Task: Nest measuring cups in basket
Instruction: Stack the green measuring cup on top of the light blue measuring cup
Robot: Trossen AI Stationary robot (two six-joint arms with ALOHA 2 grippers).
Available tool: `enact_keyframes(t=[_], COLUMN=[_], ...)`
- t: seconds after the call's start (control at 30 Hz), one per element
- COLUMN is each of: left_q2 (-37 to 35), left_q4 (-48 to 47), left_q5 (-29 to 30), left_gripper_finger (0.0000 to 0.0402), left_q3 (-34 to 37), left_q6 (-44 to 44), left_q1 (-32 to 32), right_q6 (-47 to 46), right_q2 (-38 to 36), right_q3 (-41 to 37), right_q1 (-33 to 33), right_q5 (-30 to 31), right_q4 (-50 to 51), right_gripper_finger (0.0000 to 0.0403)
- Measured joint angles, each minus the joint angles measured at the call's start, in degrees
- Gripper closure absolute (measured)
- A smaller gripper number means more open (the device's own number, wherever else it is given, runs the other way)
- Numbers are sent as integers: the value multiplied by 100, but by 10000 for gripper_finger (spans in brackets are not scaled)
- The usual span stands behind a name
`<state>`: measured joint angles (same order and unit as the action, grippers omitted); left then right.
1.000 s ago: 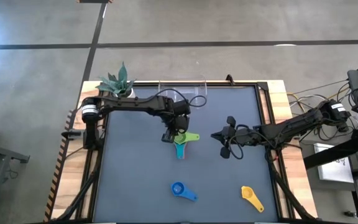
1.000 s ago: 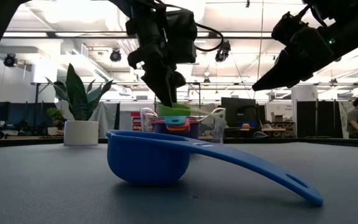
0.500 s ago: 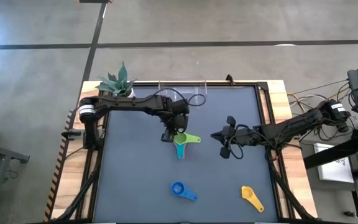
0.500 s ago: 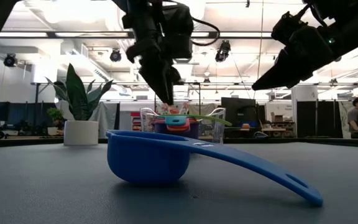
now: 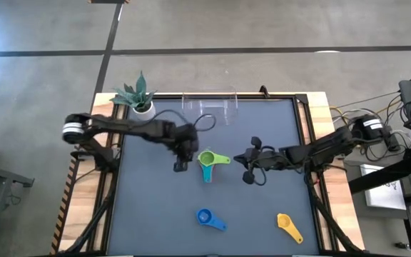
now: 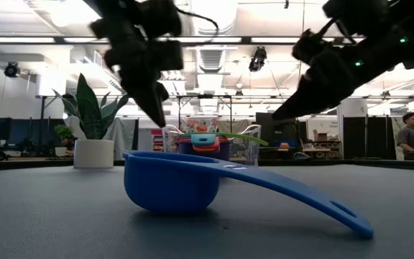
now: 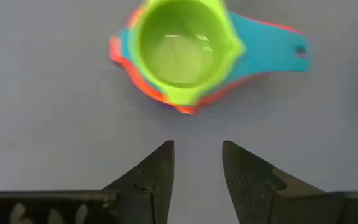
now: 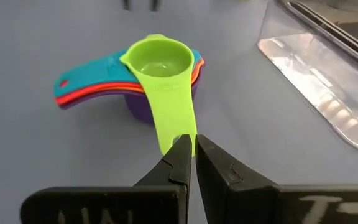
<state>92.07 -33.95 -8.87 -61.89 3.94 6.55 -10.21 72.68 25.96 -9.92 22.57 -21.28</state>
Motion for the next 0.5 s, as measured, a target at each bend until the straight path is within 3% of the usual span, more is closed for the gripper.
enact_keyframes(t=[0.27,0.5], left_q2=[-452,164], left_q4=[2435,2787], left_q5=[227,236], left_gripper_finger=[317,374], left_q3=[1330,1301], left_q6=[-878,-1123], left_q1=[-903,-1227], right_q6=[352,327], right_q2=[553,1079], right_q3=[538,873], right_q1=[554,1035], right_q5=[-46,-769], right_q4=[164,614], right_gripper_finger=[390,390])
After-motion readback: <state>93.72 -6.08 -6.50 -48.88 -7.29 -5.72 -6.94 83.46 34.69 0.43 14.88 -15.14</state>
